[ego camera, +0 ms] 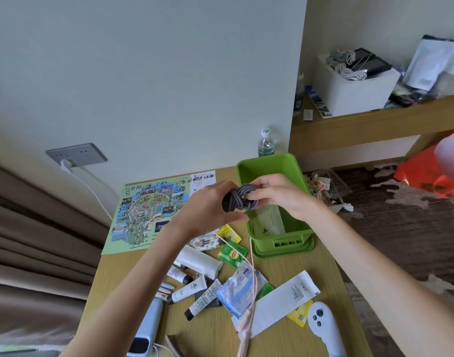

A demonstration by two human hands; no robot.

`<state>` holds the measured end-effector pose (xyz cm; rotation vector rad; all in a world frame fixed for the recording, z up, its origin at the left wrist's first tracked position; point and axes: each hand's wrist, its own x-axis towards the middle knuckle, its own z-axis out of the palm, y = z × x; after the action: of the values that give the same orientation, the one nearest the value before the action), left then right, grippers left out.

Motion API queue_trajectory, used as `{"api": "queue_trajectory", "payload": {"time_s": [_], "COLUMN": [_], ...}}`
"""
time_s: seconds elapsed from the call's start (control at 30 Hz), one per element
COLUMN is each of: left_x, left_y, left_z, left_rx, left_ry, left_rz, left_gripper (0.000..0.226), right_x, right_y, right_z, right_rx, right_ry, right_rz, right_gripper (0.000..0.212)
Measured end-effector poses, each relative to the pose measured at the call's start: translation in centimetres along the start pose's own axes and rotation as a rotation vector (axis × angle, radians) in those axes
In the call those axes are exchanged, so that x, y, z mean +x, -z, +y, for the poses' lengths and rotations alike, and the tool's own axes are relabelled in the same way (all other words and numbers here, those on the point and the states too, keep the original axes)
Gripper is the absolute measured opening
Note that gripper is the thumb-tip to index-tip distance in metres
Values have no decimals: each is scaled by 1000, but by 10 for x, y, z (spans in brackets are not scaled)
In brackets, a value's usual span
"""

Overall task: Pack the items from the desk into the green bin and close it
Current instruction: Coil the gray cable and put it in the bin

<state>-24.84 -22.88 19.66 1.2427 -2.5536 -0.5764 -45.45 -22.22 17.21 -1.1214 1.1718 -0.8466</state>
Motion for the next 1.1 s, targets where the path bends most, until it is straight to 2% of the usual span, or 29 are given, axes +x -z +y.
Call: {"api": "queue_trajectory", "payload": {"time_s": [0.07,0.17,0.3,0.37,0.43,0.5,0.63,0.73,0.83,1.1], "left_x": [5,13,23,26,30,33,38,41,42,47], "left_y": [-4,-9,-14,-15,-14,-13,-15,-20,-27,-31], "left_z": [1,2,3,3,4,5,2,-2,-5,-22], "left_rx": [183,227,-67,-247,-437,-595,-727,-838,-920,-1076], "left_ry": [-83,-117,-99,-44,36,103,135,213,310,369], "left_rz": [75,112,84,65,33,16,-33,-47,-61,-234], "left_gripper": [50,50,44,37,29,23,24,27,27,32], "right_x": [3,7,9,9,10,12,15,17,19,23], "right_y": [5,12,24,31,38,43,40,38,38,58], "right_z": [2,4,5,5,6,9,17,23,29,24], "right_rx": [45,110,190,279,382,328,102,88,49,-96], "right_ry": [-30,-49,-48,-61,-78,-67,-34,-13,-3,-37], "right_rz": [44,85,-4,-90,-96,-74,-37,22,64,120], "right_gripper": [16,17,24,23,22,24,25,19,22,9]}}
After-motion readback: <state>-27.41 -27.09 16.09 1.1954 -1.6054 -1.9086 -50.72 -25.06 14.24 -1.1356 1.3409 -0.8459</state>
